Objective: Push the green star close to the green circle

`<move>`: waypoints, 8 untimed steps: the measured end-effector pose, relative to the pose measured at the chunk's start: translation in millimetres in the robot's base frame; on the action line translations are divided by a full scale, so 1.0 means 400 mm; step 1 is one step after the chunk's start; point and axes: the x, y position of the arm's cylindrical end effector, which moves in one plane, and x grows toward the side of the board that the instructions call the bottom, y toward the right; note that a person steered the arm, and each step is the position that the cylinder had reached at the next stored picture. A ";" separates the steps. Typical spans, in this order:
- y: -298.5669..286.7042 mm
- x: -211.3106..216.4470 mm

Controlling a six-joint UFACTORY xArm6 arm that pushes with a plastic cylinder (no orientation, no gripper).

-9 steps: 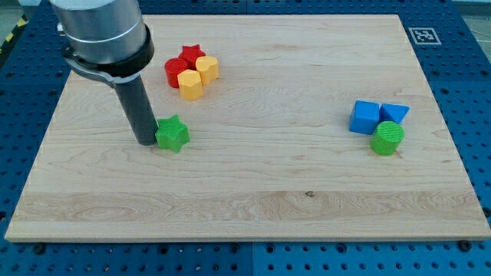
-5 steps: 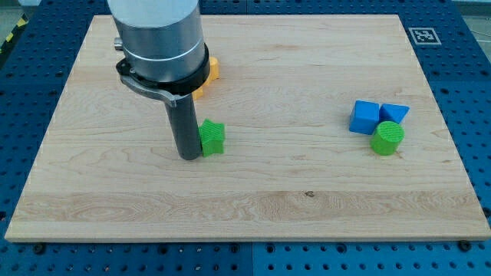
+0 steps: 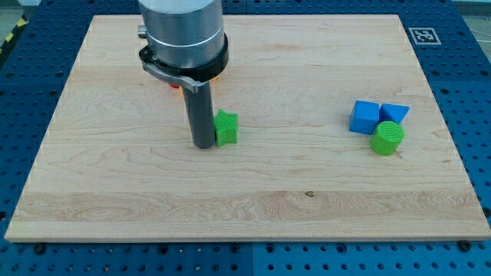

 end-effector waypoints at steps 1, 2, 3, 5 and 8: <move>0.087 -0.008; 0.099 -0.008; 0.109 0.007; 0.151 0.013; 0.056 -0.031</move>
